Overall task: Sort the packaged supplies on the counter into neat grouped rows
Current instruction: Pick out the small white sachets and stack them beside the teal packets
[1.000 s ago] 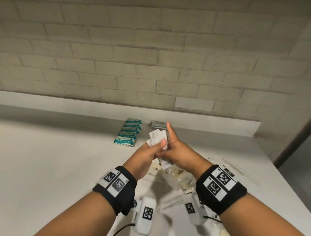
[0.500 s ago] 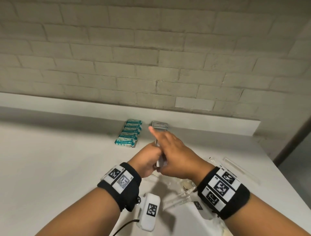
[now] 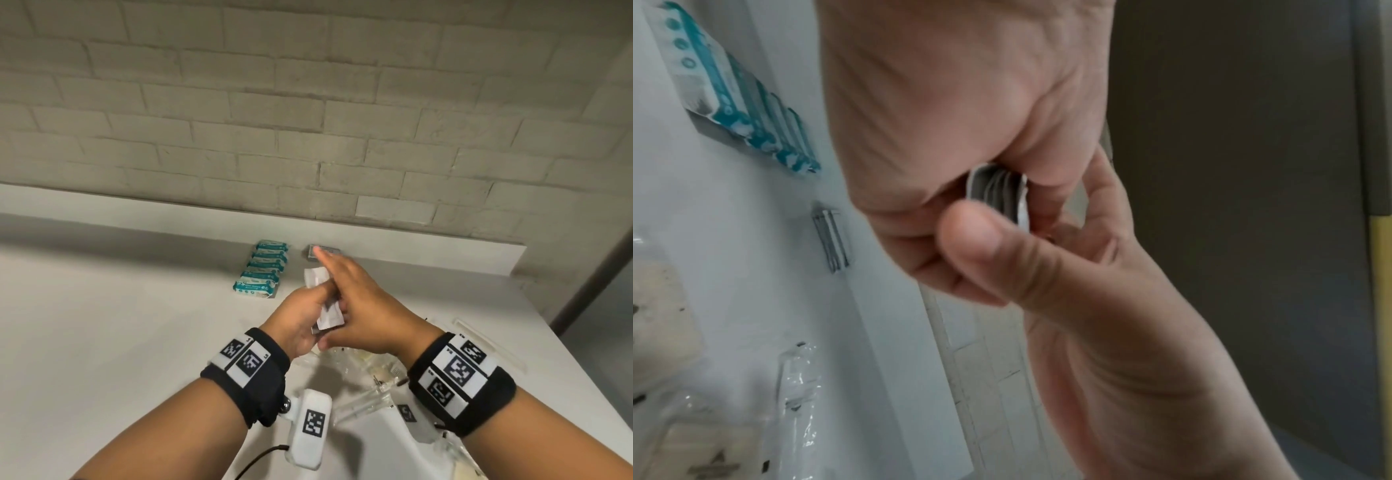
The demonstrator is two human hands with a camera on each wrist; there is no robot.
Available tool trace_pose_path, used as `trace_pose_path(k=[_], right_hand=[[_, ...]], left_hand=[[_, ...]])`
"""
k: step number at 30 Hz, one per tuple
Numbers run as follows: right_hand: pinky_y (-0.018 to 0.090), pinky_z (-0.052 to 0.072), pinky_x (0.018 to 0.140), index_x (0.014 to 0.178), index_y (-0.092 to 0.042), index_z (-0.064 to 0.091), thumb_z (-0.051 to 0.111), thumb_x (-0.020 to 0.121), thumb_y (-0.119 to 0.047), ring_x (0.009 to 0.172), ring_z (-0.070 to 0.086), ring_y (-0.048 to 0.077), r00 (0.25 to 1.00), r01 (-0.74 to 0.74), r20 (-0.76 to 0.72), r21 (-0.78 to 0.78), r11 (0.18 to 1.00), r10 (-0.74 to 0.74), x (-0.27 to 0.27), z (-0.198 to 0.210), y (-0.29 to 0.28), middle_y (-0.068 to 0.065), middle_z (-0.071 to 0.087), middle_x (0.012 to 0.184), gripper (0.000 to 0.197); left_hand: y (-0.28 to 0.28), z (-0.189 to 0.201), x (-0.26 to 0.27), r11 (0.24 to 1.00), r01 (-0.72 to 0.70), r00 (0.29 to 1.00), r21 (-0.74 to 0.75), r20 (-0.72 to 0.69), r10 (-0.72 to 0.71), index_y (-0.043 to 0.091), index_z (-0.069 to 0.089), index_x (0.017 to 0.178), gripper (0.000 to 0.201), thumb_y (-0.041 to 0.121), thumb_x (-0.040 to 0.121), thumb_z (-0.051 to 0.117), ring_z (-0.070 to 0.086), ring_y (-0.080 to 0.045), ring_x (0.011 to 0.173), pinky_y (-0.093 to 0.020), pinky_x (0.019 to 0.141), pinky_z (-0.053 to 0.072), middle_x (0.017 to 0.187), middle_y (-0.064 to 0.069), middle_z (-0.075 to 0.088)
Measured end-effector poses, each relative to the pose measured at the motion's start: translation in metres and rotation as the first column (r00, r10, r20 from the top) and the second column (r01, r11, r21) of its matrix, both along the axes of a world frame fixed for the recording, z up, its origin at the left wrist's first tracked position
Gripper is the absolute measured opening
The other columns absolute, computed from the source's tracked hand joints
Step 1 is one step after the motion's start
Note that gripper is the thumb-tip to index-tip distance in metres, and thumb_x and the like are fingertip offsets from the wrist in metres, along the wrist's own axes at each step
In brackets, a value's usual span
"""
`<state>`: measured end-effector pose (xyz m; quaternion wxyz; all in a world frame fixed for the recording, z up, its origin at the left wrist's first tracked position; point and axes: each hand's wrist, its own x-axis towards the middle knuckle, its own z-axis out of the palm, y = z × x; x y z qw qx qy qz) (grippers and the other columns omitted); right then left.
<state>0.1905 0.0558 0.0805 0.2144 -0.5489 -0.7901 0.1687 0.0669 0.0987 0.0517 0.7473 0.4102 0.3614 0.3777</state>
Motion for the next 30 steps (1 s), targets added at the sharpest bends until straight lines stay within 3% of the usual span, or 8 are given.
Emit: trace_pose_path(k=[3,7,10,12,19,23,26,30], right_hand=[[0.019,0.045,0.093,0.147,-0.042,0.02,0.081,0.07,-0.041,0.12,0.044,0.002,0.948,0.139,-0.273,-0.115,0.984,-0.166,-0.001,-0.004,0.003,-0.011,0.032,0.142,0.097],[0.043,0.055,0.083,0.114,-0.017,0.061,0.06,0.092,-0.032,0.083,0.062,0.012,0.78,0.185,-0.528,-0.32,0.929,-0.337,-0.004,-0.008,0.018,-0.003,0.064,0.099,0.027],[0.034,0.057,0.07,0.115,-0.009,0.064,0.058,0.095,-0.015,0.079,0.061,0.009,0.638,0.045,-0.699,-0.383,0.923,-0.322,-0.011,-0.01,0.028,0.0,0.064,0.094,0.022],[0.03,0.056,0.063,0.109,-0.01,0.067,0.058,0.093,-0.005,0.077,0.061,0.009,0.562,0.033,-0.757,-0.381,0.924,-0.332,-0.015,-0.016,0.038,-0.002,0.066,0.087,0.019],[0.027,0.059,0.058,0.121,-0.002,0.06,0.061,0.088,0.003,0.075,0.063,0.01,0.475,-0.056,-0.759,-0.531,0.846,-0.445,-0.01,-0.053,0.07,0.002,0.062,0.101,0.033],[0.027,0.058,0.053,0.108,0.002,0.064,0.063,0.086,0.005,0.068,0.067,0.016,0.544,0.005,-0.648,-0.633,0.774,-0.534,0.008,-0.064,0.102,0.01,0.067,0.091,0.022],[0.025,0.055,0.047,0.096,0.002,0.064,0.067,0.083,0.004,0.053,0.064,0.018,0.69,0.167,-0.442,-0.673,0.72,-0.573,0.031,-0.07,0.132,0.012,0.066,0.074,0.014],[0.03,0.056,0.054,0.103,0.001,0.066,0.07,0.083,-0.002,0.046,0.062,0.02,0.881,0.274,-0.128,-0.648,0.711,-0.456,0.046,-0.08,0.172,0.014,0.068,0.07,0.02]], left_hand=[[0.007,-0.005,-0.004,0.987,-0.154,0.984,0.044,0.092,0.15,0.014,0.063,0.073,0.026,0.031,0.092,0.06,0.063,-0.021,0.068,-0.034,0.07,0.047,0.065,-0.004,0.064],[0.016,-0.005,-0.004,0.97,-0.228,0.963,0.083,0.164,0.213,0.011,0.069,0.09,0.022,0.032,0.089,0.063,0.065,-0.024,0.082,-0.04,0.081,0.049,0.083,-0.006,0.069],[0.024,-0.008,0.002,0.974,-0.214,0.963,0.074,0.181,0.198,0.009,0.069,0.102,0.028,0.033,0.092,0.058,0.065,-0.023,0.094,-0.04,0.087,0.051,0.095,-0.009,0.068],[0.03,-0.013,0.005,0.979,-0.199,0.964,0.052,0.19,0.186,0.008,0.067,0.107,0.031,0.033,0.094,0.055,0.067,-0.021,0.092,-0.035,0.073,0.055,0.097,-0.009,0.068],[0.062,-0.046,0.008,0.982,-0.187,0.974,-0.024,0.124,0.188,0.01,0.071,0.092,0.029,0.036,0.092,0.058,0.071,-0.019,0.085,-0.039,0.077,0.056,0.084,-0.004,0.072],[0.088,-0.067,0.006,0.984,-0.178,0.983,-0.002,0.046,0.178,0.005,0.063,0.106,0.029,0.027,0.088,0.065,0.067,-0.022,0.088,-0.034,0.078,0.055,0.097,-0.012,0.066],[0.117,-0.071,-0.005,0.951,-0.104,0.918,0.29,-0.34,0.204,0.012,0.047,0.136,0.059,0.023,0.083,0.073,0.055,-0.016,0.116,-0.031,0.098,0.045,0.129,-0.002,0.056],[0.149,-0.067,-0.003,0.685,0.545,0.478,0.483,-0.85,0.221,0.019,0.049,0.136,0.064,0.026,0.078,0.076,0.05,-0.019,0.123,-0.031,0.104,0.04,0.136,-0.001,0.052]])
